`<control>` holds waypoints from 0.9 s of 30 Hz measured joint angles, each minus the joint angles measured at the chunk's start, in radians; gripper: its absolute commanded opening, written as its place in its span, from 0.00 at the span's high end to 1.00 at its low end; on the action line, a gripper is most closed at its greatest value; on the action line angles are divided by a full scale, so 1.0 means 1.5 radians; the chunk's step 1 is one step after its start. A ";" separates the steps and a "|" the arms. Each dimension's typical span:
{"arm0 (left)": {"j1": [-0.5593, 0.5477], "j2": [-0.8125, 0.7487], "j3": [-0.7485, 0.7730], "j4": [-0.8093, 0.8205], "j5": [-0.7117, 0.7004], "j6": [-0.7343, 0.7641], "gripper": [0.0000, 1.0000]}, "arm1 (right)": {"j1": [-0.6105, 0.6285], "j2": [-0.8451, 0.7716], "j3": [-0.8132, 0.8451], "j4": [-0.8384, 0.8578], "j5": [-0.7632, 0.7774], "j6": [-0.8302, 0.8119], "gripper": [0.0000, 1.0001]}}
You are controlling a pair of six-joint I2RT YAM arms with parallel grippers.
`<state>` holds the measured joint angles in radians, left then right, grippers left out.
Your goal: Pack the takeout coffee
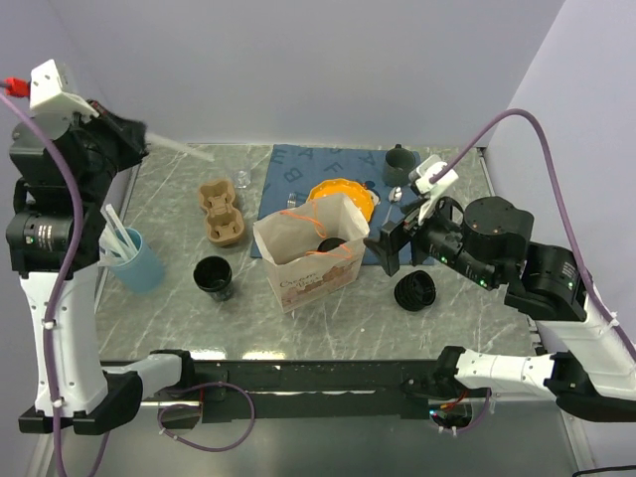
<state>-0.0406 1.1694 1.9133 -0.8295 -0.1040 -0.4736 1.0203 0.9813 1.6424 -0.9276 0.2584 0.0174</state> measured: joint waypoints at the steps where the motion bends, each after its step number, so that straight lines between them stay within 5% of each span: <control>1: 0.000 0.001 0.007 0.012 0.045 -0.005 0.99 | 0.000 0.001 0.004 -0.004 0.005 0.000 0.00; 7: -0.006 0.010 -0.023 0.154 0.328 -0.087 0.99 | 0.000 -0.002 0.006 -0.012 0.031 0.001 0.00; 13: -0.048 0.039 -0.069 0.293 0.488 -0.160 0.99 | 0.000 0.002 0.010 -0.014 0.047 0.000 0.00; 19: -0.160 0.102 -0.056 0.300 0.521 -0.141 0.99 | 0.000 0.002 0.010 -0.012 0.067 0.000 0.00; 27: -0.202 0.136 -0.053 0.255 0.513 -0.080 0.99 | 0.000 -0.006 0.010 -0.011 0.100 0.000 0.00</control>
<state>-0.3431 1.3735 1.8332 -0.4477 0.6662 -0.5941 1.0203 0.9730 1.6573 -0.9436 0.4088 0.0174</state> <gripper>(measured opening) 0.023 0.998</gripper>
